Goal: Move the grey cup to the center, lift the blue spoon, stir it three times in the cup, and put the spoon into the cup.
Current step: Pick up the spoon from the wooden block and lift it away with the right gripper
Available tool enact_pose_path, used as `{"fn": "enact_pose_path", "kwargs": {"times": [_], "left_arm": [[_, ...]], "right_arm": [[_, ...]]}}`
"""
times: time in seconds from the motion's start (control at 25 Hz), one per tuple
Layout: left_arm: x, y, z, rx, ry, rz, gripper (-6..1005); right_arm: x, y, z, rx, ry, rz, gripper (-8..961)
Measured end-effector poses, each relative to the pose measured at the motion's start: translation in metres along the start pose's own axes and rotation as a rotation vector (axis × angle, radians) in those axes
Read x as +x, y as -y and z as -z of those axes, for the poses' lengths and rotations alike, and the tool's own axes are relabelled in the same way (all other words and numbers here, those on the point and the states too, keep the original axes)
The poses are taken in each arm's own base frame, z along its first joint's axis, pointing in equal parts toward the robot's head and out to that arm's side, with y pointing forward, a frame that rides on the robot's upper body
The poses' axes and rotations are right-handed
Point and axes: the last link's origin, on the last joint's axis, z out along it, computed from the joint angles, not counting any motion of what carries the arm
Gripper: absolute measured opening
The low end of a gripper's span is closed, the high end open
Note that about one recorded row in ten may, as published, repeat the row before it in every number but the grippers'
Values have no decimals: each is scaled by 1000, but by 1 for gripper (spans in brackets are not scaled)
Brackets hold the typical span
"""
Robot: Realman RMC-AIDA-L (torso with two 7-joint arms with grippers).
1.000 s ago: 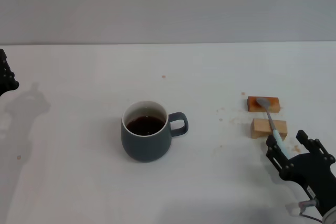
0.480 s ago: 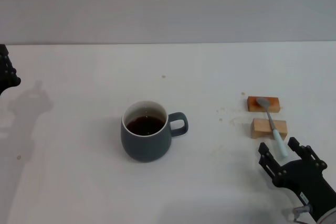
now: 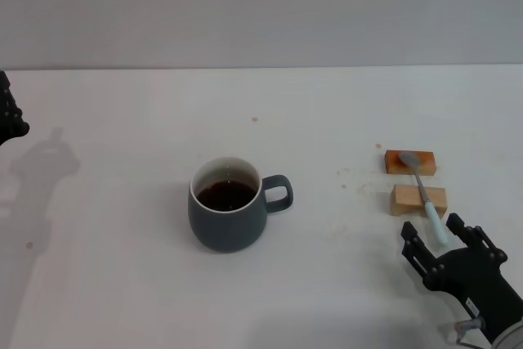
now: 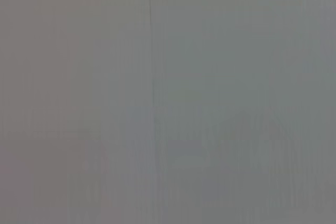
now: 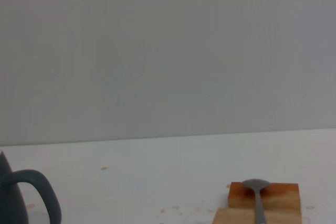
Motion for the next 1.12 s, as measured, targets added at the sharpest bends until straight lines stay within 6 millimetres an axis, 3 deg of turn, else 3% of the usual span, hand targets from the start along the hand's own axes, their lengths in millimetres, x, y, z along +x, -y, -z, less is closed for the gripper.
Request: {"fn": "enact_pose_path", "kwargs": {"times": [1.12], "left_arm": [[1,2,0,7,-4,-1,-2]], "right_arm": [[-1,8,0,38,5,-21,556]]}}
